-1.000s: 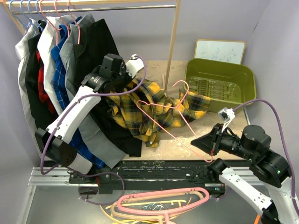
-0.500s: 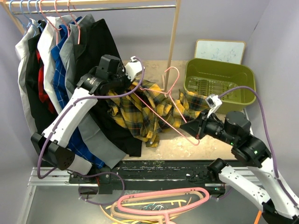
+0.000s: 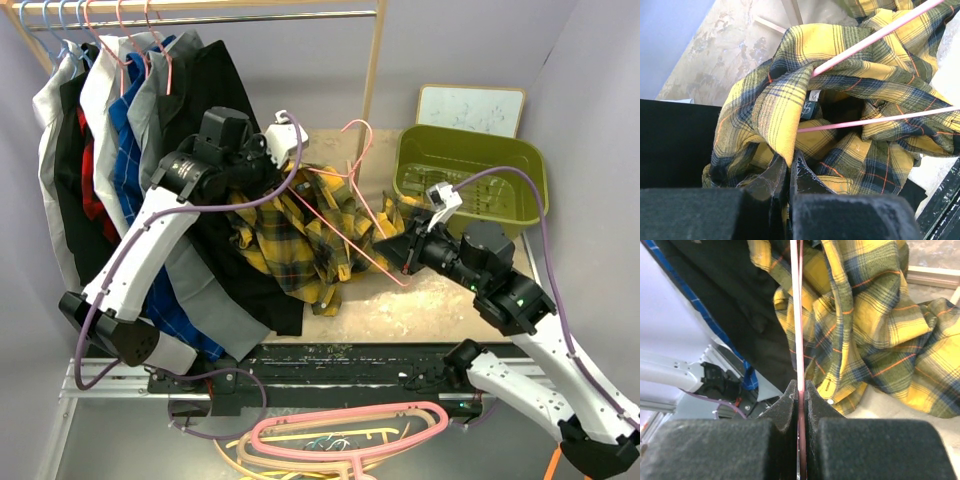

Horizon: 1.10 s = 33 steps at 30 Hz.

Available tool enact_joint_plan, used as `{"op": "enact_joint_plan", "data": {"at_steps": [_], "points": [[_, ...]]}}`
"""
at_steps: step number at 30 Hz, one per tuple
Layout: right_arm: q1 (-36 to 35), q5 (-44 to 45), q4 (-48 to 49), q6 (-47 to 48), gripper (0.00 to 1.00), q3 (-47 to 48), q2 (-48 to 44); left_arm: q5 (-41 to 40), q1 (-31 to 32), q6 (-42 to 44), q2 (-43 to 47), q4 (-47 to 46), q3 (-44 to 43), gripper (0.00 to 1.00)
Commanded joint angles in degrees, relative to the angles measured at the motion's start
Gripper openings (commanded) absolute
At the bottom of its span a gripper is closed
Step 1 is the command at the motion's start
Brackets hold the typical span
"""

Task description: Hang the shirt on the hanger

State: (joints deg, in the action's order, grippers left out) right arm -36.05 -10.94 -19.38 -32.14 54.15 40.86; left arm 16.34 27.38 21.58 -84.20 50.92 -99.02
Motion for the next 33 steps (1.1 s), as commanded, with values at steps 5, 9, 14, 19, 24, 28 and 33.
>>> {"op": "enact_joint_plan", "data": {"at_steps": [5, 9, 14, 19, 24, 28, 33], "points": [[-1.0, 3.5, 3.7, 5.1, 0.0, 5.6, 2.4, -0.4, -0.4, -0.2, 1.8, 0.2, -7.9, 0.0], [-1.0, -4.4, 14.3, 2.4, 0.0, 0.8, 3.4, 0.2, -0.4, -0.4, 1.3, 0.7, -8.8, 0.0], [-1.0, -3.8, 27.6, 0.9, 0.0, -1.8, 5.6, 1.3, -0.4, -0.8, 1.2, 1.5, -10.0, 0.0], [-1.0, -5.1, 37.0, 0.7, 0.0, -1.7, 11.6, 2.4, -0.3, -0.7, 0.8, 2.6, -13.1, 0.0], [-1.0, -4.1, 41.7, 1.0, 0.0, -1.3, 16.7, 5.2, -0.3, -1.3, 0.3, 4.0, -15.1, 0.01], [-1.1, 0.7, 46.5, -0.2, 0.0, -2.9, 17.8, 7.6, -0.3, -1.5, 1.2, 3.9, -12.5, 0.01], [-1.3, 6.2, 52.4, -2.3, 0.0, -6.3, 17.4, 12.1, -1.1, -2.3, 2.3, 3.4, -9.3, 0.01]]}}
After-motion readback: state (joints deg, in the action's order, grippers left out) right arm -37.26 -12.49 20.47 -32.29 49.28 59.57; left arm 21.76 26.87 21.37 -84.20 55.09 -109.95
